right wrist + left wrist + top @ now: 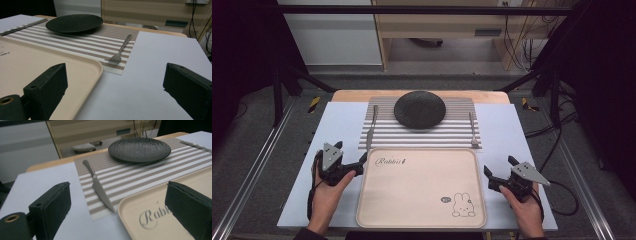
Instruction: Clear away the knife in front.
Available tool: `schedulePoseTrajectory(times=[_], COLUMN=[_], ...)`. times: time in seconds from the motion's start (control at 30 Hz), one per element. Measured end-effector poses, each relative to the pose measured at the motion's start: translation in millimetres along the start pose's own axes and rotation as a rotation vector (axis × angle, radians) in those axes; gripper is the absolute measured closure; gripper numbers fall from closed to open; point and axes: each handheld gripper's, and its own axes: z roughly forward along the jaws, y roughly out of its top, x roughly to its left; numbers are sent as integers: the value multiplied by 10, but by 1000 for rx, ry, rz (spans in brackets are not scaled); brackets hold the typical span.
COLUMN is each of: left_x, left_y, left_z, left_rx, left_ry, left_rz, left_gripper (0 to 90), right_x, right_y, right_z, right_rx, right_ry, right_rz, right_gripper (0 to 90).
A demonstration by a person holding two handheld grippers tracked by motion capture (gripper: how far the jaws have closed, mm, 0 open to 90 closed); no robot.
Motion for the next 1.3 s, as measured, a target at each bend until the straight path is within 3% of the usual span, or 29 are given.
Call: schedulePoseTrajectory(times=[0.13,0.27,0.43,0.6,0.67,0.8,1.0,1.3], left_x=[-27,-38,-4,85,139,242,371,415], left_y=[192,277,333,448,486,534,505,429], left_z=[94,237,421,599,666,800,998,1323], left_rx=[5,28,53,77,83,94,109,155], left_ry=[-18,-24,-38,-58,-51,-27,5,27], left_rz=[34,62,49,-4,-25,-28,-46,-76], left_gripper=[65,62,67,71,75,74,86,108], right_x=[-1,11,20,23,24,25,52,58], right_y=[0,-1,-2,-11,-12,-11,-22,-24], right_z=[5,15,22,35,36,39,56,65], right_rx=[0,1,3,15,16,18,31,37], right_ry=[0,2,6,12,13,20,32,41], right_rz=[4,5,0,1,1,-2,-14,-12], right_gripper=[58,58,57,55,55,53,50,49])
